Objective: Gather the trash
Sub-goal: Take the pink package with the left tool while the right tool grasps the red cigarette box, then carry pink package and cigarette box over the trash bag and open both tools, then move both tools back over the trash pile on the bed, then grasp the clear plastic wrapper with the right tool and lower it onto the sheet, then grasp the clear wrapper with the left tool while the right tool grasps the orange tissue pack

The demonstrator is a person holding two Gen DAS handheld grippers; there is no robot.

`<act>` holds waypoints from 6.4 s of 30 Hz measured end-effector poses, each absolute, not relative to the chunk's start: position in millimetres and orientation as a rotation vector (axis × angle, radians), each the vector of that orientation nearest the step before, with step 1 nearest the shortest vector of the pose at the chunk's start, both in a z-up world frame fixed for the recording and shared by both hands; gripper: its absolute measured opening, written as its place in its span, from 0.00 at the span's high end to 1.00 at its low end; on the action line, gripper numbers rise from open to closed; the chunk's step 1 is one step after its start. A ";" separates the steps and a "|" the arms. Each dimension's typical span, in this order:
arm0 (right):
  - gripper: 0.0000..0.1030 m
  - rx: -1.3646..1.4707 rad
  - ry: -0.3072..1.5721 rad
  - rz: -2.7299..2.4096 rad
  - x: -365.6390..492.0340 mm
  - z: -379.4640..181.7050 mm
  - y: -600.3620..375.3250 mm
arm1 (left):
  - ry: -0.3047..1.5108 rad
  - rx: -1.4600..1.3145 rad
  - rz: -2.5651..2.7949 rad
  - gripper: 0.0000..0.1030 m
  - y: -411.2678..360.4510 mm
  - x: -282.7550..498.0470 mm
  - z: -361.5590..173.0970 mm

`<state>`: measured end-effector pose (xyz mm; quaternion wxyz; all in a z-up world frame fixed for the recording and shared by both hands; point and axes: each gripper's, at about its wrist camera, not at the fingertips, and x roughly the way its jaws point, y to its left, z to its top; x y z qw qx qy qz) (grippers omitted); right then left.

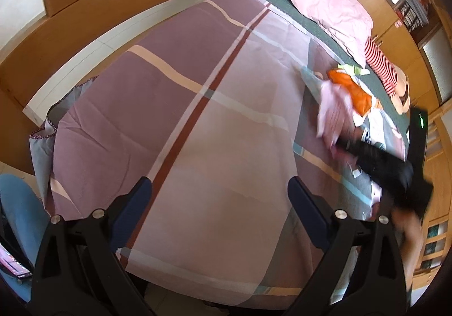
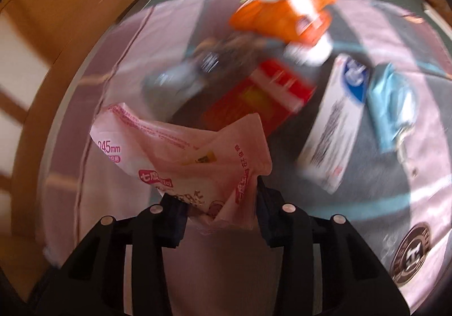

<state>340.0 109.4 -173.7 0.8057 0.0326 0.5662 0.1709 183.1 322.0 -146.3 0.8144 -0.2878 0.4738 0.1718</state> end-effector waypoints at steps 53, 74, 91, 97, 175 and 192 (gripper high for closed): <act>0.41 0.038 1.141 0.328 320.4 -152.8 125.0 | 0.970 -0.628 0.061 0.73 303.2 221.9 -148.4; 0.41 0.179 0.862 0.322 223.4 -71.4 31.6 | 0.824 -0.449 0.042 0.74 277.4 181.3 -98.3; 0.39 0.171 0.979 -0.086 16.2 -56.6 -265.6 | 0.904 -0.272 -0.573 0.74 -4.2 83.5 -61.1; 0.23 0.333 1.009 -0.157 -8.4 -77.6 -315.3 | 0.919 -0.143 -0.690 0.74 -76.1 49.9 -68.9; 0.27 -0.027 1.157 0.728 351.7 -123.7 133.1 | 0.994 -0.785 0.457 0.06 360.9 168.3 -146.5; 0.42 -0.044 1.125 0.262 485.2 -190.9 133.7 | 1.206 -0.779 0.246 0.06 308.1 208.4 -194.5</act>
